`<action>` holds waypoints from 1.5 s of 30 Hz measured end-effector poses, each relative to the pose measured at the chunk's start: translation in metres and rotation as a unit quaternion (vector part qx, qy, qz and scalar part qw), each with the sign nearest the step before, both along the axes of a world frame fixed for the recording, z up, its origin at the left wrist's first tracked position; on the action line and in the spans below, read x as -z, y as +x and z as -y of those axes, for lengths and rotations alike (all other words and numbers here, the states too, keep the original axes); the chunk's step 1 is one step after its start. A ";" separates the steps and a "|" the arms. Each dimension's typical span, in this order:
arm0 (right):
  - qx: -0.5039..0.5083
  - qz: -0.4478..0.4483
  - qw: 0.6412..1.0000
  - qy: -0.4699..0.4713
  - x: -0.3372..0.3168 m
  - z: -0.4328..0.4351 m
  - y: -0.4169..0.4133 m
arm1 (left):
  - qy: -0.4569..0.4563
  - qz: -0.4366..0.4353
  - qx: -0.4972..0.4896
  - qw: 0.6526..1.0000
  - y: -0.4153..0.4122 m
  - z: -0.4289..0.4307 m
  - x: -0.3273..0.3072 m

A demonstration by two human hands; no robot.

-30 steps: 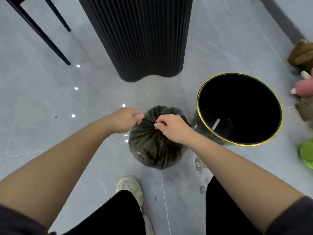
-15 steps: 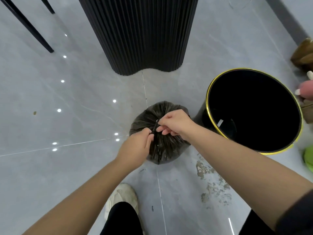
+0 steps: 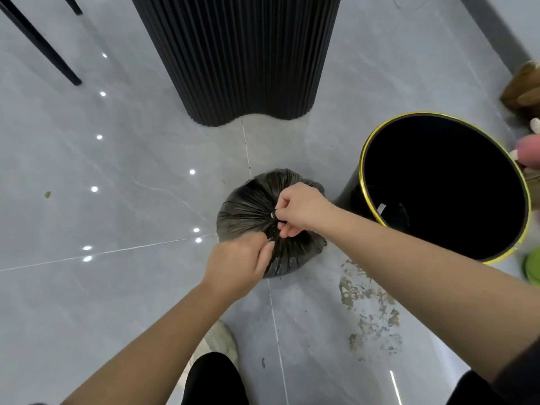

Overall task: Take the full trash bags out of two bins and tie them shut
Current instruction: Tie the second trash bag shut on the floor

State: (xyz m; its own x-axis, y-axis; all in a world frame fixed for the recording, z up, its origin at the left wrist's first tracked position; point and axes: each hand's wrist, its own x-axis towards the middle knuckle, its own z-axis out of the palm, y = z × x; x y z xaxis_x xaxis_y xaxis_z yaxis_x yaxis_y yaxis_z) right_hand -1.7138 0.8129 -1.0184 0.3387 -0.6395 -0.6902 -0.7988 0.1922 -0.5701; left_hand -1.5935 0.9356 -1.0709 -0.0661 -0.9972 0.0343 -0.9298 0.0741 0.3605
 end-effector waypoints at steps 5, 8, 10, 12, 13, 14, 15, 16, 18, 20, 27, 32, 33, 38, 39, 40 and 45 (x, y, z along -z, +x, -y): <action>-0.335 -0.139 0.865 -0.347 -0.007 -0.009 -0.009 | 0.065 -0.303 -0.203 0.929 0.012 0.033 -0.018; -0.440 -0.072 0.776 -0.446 -0.004 -0.014 -0.019 | 0.139 -0.404 -0.250 0.869 0.020 0.062 -0.025; -0.456 0.000 0.743 -0.489 0.005 -0.015 -0.030 | 0.177 -0.445 -0.226 0.848 0.021 0.078 -0.030; -0.476 0.035 0.721 -0.502 0.016 -0.014 -0.039 | 0.216 -0.476 -0.202 0.828 0.018 0.092 -0.036; -0.485 0.049 0.707 -0.512 0.020 -0.013 -0.043 | 0.242 -0.480 -0.194 0.821 0.016 0.098 -0.038; -0.493 0.062 0.696 -0.519 0.022 -0.012 -0.046 | 0.269 -0.476 -0.185 0.817 0.016 0.103 -0.039; -0.497 0.072 0.686 -0.526 0.024 -0.010 -0.049 | 0.296 -0.467 -0.172 0.815 0.017 0.108 -0.039; -0.501 0.080 0.678 -0.533 0.024 -0.007 -0.051 | 0.323 -0.462 -0.154 0.812 0.019 0.112 -0.038; -0.506 0.099 0.666 -0.539 0.027 0.001 -0.052 | 0.385 -0.476 -0.099 0.785 0.024 0.117 -0.036; -0.509 0.116 0.660 -0.540 0.028 0.008 -0.051 | 0.447 -0.490 -0.037 0.747 0.028 0.121 -0.037; -0.496 0.136 0.668 -0.537 0.032 0.016 -0.049 | 0.429 -0.514 -0.029 0.742 0.021 0.117 -0.023; -0.431 0.145 0.739 -0.497 0.032 0.012 -0.046 | 0.331 -0.578 -0.150 0.731 0.014 0.101 -0.012; -0.392 0.153 0.777 -0.468 0.033 0.011 -0.045 | 0.316 -0.589 -0.169 0.725 0.011 0.098 -0.011; -0.148 0.231 0.935 -0.226 0.034 0.010 -0.041 | 0.219 -0.608 -0.235 0.726 0.000 0.085 -0.005; -0.101 0.248 0.943 -0.196 0.034 0.007 -0.038 | 0.203 -0.609 -0.248 0.726 -0.001 0.083 -0.004; -0.050 0.262 0.947 -0.177 0.035 0.004 -0.036 | 0.189 -0.612 -0.263 0.721 -0.001 0.081 -0.003; 0.149 0.276 0.936 -0.161 0.042 -0.010 -0.028 | 0.158 -0.649 -0.335 0.665 -0.004 0.073 -0.002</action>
State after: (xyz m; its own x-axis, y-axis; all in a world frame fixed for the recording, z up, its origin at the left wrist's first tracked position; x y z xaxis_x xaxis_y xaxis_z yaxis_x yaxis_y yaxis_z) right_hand -1.7419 0.8234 -1.0608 0.3612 -0.9068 -0.2172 -0.3032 0.1061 -0.9470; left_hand -1.5971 0.8629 -1.0688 0.2775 -0.7597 -0.5880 0.3923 -0.4691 0.7912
